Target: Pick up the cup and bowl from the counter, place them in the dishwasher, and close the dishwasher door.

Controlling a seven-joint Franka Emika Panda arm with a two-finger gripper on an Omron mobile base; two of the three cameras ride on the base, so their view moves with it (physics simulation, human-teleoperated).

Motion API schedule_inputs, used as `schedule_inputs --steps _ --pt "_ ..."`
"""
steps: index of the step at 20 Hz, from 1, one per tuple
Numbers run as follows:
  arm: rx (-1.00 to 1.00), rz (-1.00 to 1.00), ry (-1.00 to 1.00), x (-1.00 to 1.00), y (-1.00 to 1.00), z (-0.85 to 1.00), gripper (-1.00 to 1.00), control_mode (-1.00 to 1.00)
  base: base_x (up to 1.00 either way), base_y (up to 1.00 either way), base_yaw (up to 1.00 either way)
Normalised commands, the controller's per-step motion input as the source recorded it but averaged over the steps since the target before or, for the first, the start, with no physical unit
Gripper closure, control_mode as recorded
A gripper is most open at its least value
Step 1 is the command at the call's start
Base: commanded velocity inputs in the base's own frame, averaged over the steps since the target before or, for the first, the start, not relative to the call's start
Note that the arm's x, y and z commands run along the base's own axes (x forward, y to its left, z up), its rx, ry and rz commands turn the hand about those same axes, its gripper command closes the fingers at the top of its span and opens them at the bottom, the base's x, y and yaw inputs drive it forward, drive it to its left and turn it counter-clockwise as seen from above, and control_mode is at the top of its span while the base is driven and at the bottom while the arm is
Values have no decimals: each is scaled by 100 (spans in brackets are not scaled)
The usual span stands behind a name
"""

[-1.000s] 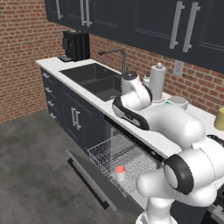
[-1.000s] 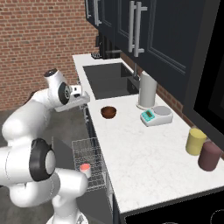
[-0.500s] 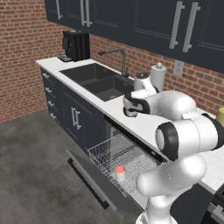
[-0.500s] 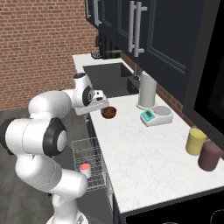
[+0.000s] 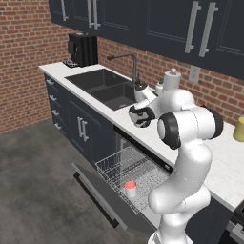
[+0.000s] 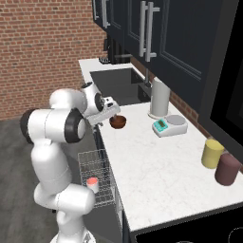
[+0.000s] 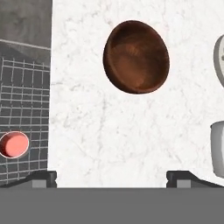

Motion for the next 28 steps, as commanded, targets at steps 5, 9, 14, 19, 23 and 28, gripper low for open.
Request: schedule_inputs --steps 5,9,14,19,23,28 --pt "-16 6 0 51 6 -39 -100 -100 0 0 0" --pt "-11 3 0 31 11 -36 -100 -100 0 0 0" --pt "-5 0 0 24 1 -27 -100 -100 0 0 0" --pt "-1 0 0 25 0 -23 -100 -100 0 0 0" --pt "0 0 0 24 0 -15 -100 -100 0 0 0" --pt "0 0 0 19 0 -12 -100 -100 0 0 0"
